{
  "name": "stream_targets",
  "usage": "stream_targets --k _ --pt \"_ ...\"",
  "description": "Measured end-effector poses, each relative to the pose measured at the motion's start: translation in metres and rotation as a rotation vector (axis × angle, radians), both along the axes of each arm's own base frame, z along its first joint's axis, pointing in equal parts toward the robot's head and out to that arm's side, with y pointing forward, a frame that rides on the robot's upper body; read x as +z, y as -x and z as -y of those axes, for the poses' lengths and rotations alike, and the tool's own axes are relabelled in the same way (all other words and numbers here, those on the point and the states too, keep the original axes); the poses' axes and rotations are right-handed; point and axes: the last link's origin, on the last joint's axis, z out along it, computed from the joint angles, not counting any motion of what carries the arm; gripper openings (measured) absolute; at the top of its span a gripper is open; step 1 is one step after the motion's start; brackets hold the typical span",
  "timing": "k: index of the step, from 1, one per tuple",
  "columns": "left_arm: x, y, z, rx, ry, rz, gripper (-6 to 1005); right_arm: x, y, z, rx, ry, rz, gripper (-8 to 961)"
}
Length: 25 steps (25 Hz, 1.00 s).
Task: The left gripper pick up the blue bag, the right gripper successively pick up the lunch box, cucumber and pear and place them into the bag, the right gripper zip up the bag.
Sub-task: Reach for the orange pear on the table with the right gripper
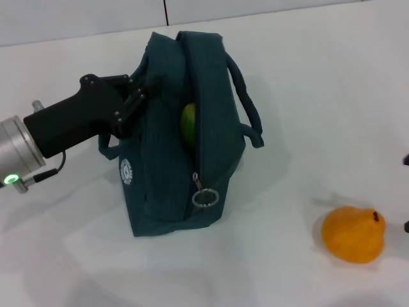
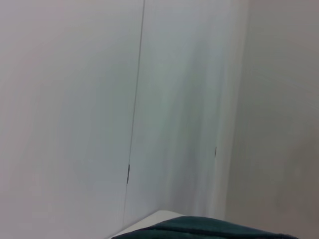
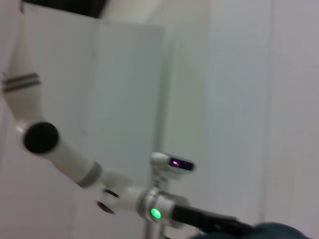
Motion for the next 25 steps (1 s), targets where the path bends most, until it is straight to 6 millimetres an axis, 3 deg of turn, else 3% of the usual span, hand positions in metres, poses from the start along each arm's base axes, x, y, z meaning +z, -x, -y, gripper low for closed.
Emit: stream_targets --k 3,4,10,16,25 --pt "-0.001 0.002 0.001 0.005 0.005 0.001 46 0.0 -0.009 0.008 -0.034 -0.061 0.003 765" --pt "-0.002 0.002 0.002 0.002 0.003 0.0 46 0.002 -0.018 0.019 -0.072 -0.146 -0.02 749" --pt "-0.002 0.0 0.003 -0.02 -0.007 -0.001 47 -0.007 -0.029 0.037 -0.172 -0.177 -0.023 690" --pt "-0.005 0.0 0.003 -0.018 0.001 0.002 47 -0.038 -0.037 0.037 -0.247 -0.147 0.052 665" --pt "-0.007 -0.001 0.004 -0.025 0.011 -0.003 46 -0.049 -0.041 0.032 -0.288 -0.128 0.082 657"
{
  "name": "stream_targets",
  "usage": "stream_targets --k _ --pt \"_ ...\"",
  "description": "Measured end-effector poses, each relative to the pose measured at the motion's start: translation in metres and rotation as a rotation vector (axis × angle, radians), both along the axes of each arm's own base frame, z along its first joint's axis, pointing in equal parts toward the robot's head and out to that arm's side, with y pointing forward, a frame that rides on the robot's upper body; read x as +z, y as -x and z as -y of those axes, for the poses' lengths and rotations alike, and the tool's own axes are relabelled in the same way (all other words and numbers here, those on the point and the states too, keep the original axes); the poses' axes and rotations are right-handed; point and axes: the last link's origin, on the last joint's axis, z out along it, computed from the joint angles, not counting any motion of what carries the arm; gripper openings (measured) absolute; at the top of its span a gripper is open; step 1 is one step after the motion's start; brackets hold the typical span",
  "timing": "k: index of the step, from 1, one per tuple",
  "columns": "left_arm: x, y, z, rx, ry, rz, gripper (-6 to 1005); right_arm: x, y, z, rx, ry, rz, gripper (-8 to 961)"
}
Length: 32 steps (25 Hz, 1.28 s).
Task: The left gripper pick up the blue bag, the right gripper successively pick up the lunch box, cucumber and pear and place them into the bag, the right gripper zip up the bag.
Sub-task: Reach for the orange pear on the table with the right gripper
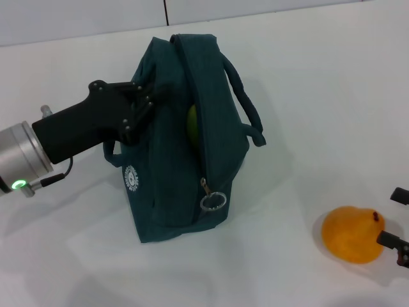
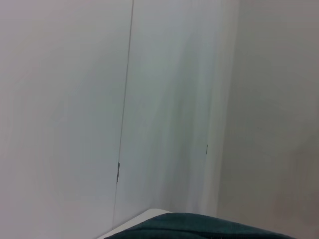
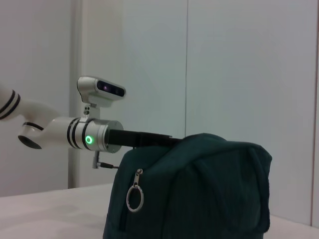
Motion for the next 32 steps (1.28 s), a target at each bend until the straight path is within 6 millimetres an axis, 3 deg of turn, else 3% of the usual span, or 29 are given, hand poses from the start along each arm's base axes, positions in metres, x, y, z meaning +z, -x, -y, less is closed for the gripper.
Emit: stream_targets --k 19,28,31,32 --pt "0.001 0.002 0.001 0.001 -0.011 -0.002 47 -0.019 0.001 -0.017 -0.026 0.06 0.0 654" --pt "0.002 0.002 0.0 0.003 -0.017 0.005 47 -0.02 0.002 -0.018 -0.03 0.043 -0.011 645" --pt "0.002 0.002 0.001 0.003 -0.02 0.005 47 -0.02 0.002 -0.018 -0.034 0.044 -0.017 418" --pt "0.002 0.002 0.001 0.002 -0.021 0.005 47 -0.021 0.002 -0.017 -0.036 0.044 -0.018 390"
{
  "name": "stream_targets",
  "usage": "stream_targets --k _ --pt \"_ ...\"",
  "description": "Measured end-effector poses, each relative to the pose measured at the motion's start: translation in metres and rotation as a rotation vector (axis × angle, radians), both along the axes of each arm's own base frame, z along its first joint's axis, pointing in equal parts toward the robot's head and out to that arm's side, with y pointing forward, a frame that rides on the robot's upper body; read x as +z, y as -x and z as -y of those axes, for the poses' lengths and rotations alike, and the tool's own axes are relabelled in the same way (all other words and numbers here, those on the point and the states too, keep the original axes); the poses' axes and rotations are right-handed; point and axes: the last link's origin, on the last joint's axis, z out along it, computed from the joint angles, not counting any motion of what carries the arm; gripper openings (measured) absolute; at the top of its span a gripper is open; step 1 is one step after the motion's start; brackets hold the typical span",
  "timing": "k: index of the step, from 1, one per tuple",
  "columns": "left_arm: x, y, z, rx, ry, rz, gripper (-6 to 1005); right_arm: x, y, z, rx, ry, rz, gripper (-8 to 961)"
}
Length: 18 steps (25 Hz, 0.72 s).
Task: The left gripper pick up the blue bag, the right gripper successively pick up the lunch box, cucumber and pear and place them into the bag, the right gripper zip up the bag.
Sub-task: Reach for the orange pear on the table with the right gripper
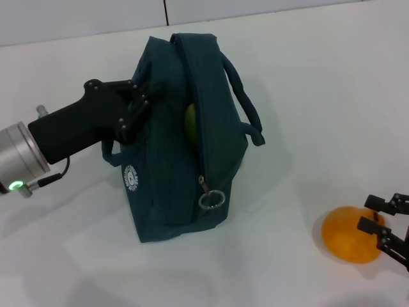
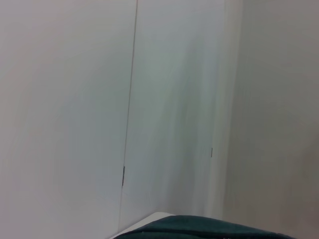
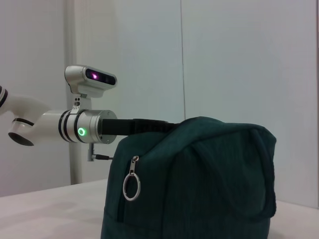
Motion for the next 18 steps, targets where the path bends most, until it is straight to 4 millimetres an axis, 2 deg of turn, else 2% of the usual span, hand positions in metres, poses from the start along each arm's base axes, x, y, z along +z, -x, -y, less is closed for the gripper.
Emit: stream_targets --k 4,15,18 --pt "-0.0002 -0.0008 0.0011 -0.007 0.002 0.004 47 -0.0002 -0.0007 0.0007 -0.006 -0.002 0.0 279" --pt "0.0 -0.0026 0.0026 -0.02 0.008 0.012 46 -0.002 -0.0038 0.0017 -0.024 0.004 0.014 265" --pt "0.0 -0.0027 0.0027 -0.02 0.008 0.012 46 -0.0024 -0.0043 0.0008 -0.027 0.003 0.018 219"
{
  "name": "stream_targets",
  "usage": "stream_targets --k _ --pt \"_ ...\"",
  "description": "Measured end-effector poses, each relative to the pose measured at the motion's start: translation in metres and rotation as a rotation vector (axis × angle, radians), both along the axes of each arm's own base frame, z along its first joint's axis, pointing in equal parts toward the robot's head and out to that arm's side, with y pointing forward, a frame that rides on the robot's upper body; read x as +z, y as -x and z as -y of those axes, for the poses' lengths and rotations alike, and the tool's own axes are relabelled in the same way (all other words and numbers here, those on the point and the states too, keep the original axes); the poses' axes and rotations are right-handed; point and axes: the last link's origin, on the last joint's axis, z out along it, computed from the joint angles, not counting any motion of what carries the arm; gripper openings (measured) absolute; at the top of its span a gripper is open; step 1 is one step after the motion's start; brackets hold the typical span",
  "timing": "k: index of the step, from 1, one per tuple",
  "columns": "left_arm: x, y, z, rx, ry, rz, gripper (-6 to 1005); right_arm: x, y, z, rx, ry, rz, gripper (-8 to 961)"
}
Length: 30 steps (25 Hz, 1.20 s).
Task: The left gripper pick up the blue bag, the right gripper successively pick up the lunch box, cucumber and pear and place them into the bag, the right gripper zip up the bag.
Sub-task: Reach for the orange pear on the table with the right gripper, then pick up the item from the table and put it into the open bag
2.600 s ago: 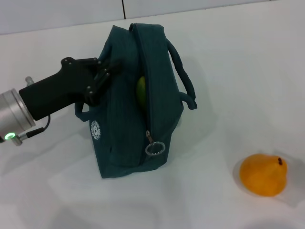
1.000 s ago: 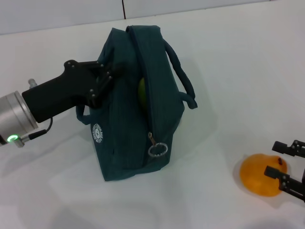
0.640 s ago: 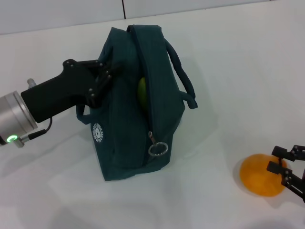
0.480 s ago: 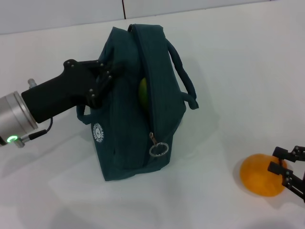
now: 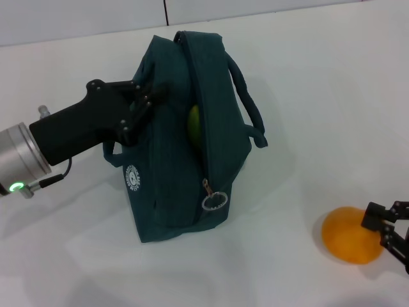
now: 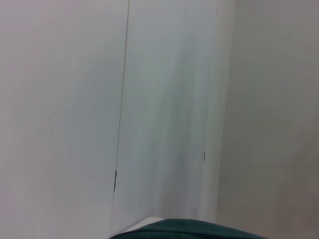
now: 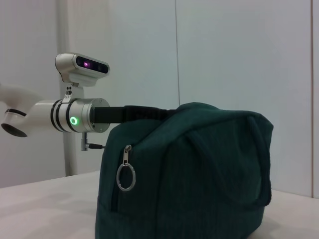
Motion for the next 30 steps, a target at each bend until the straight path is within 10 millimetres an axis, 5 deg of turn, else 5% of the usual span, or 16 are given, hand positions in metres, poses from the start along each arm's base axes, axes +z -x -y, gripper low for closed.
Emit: stream_targets --k 11,16,24,30 --pt "0.0 0.0 0.001 -0.002 -0.002 0.001 46 0.0 -0.002 -0.003 -0.013 -0.01 0.004 46" --pt "0.001 0.001 0.006 -0.039 -0.013 0.004 46 0.008 -0.003 -0.004 -0.015 -0.038 -0.001 40" --pt "0.004 0.0 0.021 -0.122 -0.016 0.033 47 0.045 0.02 0.0 0.128 -0.213 -0.175 39" --pt "0.005 0.005 0.025 -0.099 -0.017 0.044 47 0.052 0.048 -0.03 0.248 -0.196 -0.306 37"
